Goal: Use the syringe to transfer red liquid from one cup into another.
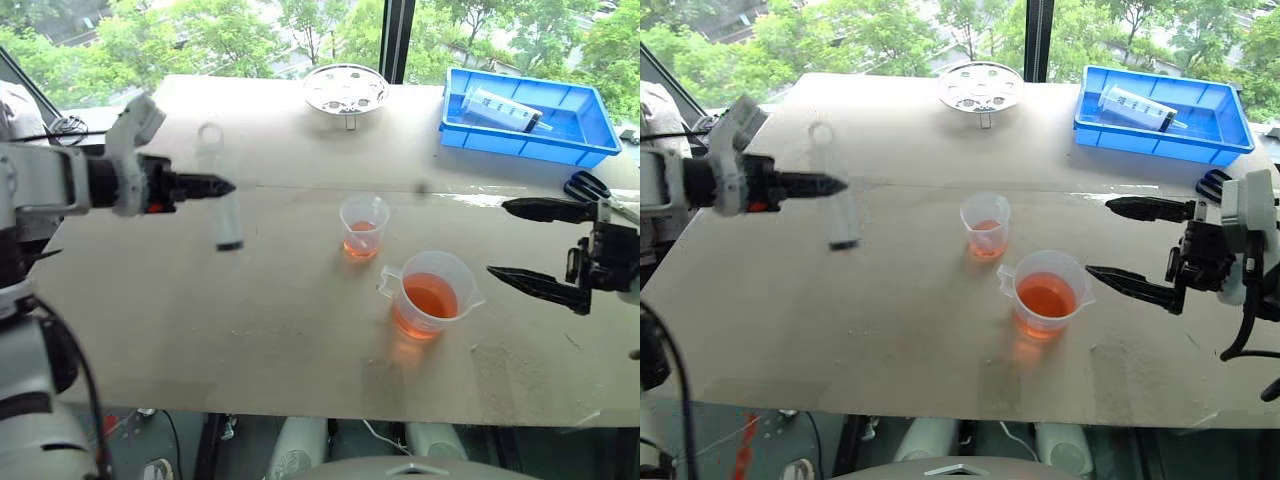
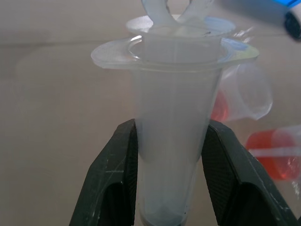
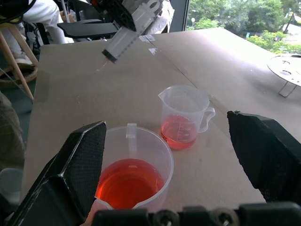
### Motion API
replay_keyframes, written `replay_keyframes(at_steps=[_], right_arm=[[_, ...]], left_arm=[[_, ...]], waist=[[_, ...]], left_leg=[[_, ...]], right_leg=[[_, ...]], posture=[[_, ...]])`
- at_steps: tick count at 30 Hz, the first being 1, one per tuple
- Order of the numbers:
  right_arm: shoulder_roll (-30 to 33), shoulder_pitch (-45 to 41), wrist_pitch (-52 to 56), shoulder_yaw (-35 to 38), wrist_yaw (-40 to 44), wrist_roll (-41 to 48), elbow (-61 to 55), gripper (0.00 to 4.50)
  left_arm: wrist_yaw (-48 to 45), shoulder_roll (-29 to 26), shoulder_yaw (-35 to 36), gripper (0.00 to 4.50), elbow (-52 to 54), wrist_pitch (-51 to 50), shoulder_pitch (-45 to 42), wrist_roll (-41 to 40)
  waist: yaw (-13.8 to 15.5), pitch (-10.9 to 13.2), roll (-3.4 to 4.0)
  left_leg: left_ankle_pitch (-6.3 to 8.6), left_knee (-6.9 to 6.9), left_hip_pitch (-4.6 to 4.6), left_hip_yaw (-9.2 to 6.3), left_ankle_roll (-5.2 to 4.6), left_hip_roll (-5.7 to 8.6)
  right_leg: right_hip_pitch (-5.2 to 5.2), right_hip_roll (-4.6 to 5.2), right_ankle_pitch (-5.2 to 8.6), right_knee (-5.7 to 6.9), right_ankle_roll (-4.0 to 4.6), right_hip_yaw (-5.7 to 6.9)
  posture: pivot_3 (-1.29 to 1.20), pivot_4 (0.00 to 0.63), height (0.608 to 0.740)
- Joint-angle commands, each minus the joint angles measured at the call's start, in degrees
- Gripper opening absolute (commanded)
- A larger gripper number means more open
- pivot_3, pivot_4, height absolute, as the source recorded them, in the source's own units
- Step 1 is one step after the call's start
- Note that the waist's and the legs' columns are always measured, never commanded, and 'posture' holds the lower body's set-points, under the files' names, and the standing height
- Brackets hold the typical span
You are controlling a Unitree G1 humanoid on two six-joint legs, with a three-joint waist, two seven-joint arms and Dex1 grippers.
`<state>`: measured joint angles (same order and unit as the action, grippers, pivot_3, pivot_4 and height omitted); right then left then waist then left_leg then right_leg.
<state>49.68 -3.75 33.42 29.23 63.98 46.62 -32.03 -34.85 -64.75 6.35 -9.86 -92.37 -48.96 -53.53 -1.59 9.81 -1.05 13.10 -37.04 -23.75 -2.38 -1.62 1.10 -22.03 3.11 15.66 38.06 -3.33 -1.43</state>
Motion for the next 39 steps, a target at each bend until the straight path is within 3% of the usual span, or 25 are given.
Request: replay_keyframes(at_steps=[1,10,14,15,16,21,23,25,29,34,39], right_arm=[[1.2,3.9,-2.0,1.9,2.9,1.2,-3.4,4.45],[2.4,10.7,-2.9,5.5,5.4,3.7,-5.4,4.45],[2.6,11.8,-3.2,6.0,4.8,4.4,-5.4,4.5],[2.6,12.2,-3.2,6.2,4.6,4.5,-5.4,4.5],[2.5,12.4,-3.0,6.5,4.2,4.7,-5.4,4.5],[1.6,15.5,-2.9,8.5,3.6,5.1,-3.5,4.5],[1.0,18.1,-3.7,9.9,4.0,3.7,-1.9,4.5],[0.7,20.5,-5.5,11.0,4.7,1.1,0.2,4.5],[1.2,23.7,-9.5,11.1,6.9,-4.7,6.2,4.5],[1.6,27.3,-13.1,11.5,10.4,-9.0,12.7,4.5],[2.1,30.9,-17.4,12.2,15.4,-12.5,21.6,4.5]], left_arm=[[0.4,1.6,-3.6,1.38,-4.4,0.6,2.4,5.2],[-1.5,9.9,-11.2,1.38,-14.4,8.8,-1.2,16.6],[-4.2,11.7,-13.8,3.15,-15.9,11.0,-2.7,19.6],[-4.5,12.1,-13.1,4.03,-15.5,10.4,-3.0,19.6],[-5.0,11.9,-12.5,4.36,-14.2,9.8,-2.9,19.4],[-4.0,10.4,-1.6,4.44,-1.7,3.1,1.9,15.2],[-2.2,10.8,8.4,4.44,11.7,7.1,8.8,14.1],[0.6,14.5,19.2,4.44,25.6,10.9,16.0,13.1],[-3.9,19.8,31.8,4.44,43.6,16.2,30.0,5.1],[-6.5,24.6,38.0,4.44,54.8,23.4,48.9,2.0],[-11.4,28.1,42.3,4.44,55.5,35.4,68.6,7.8]], waist=[[1.2,0.0,0.0],[2.6,0.1,-0.22],[2.3,0.1,-0.22],[2.3,0.1,-0.22],[2.3,0.1,-0.22],[2.2,0.1,-0.22],[2.2,0.1,-0.23],[2.2,0.1,-0.19],[2.5,0.0,-0.18],[2.6,-0.1,0.01],[2.5,-0.3,0.26]], left_leg=[[0.0,-0.04,0.0,0.0,0.0,0.0],[0.0,-0.21,-0.1,-0.38,0.0,0.12],[-0.01,-0.17,-0.1,-0.4,0.01,0.1],[0.0,-0.17,-0.09,-0.39,0.0,0.1],[0.0,-0.17,-0.09,-0.39,0.0,0.1],[0.0,-0.17,-0.12,-0.4,0.0,0.08],[0.0,-0.13,-0.17,-0.4,0.0,0.07],[0.0,-0.12,-0.19,-0.38,0.02,0.05],[-0.03,-0.07,-0.15,-0.28,0.08,0.1],[0.02,-0.09,-0.01,-0.28,0.0,0.1],[0.01,-0.12,0.04,-0.27,0.0,0.07]], right_leg=[[0.01,0.01,0.0,0.02,0.0,0.01],[0.28,0.14,0.0,-0.13,0.02,0.16],[0.26,0.14,0.0,-0.11,0.03,0.16],[0.27,0.15,0.0,-0.11,0.03,0.15],[0.27,0.15,0.0,-0.11,0.03,0.14],[0.26,0.17,0.0,-0.13,0.03,0.15],[0.22,0.22,0.0,-0.18,0.03,0.14],[0.21,0.24,0.01,-0.26,0.03,0.1],[0.28,0.42,0.01,-0.38,0.04,0.06],[0.42,0.44,0.12,-0.37,0.27,0.09],[0.46,0.4,0.17,-0.36,0.38,0.1]], posture=[[0.0,0.15,0.74],[0.0,0.15,0.74],[0.0,0.15,0.74],[0.0,0.15,0.74],[0.0,0.15,0.74],[0.0,0.15,0.74],[0.0,0.15,0.74],[0.0,0.15,0.74],[0.0,0.15,0.74],[0.0,0.15,0.74],[0.0,0.15,0.74]])
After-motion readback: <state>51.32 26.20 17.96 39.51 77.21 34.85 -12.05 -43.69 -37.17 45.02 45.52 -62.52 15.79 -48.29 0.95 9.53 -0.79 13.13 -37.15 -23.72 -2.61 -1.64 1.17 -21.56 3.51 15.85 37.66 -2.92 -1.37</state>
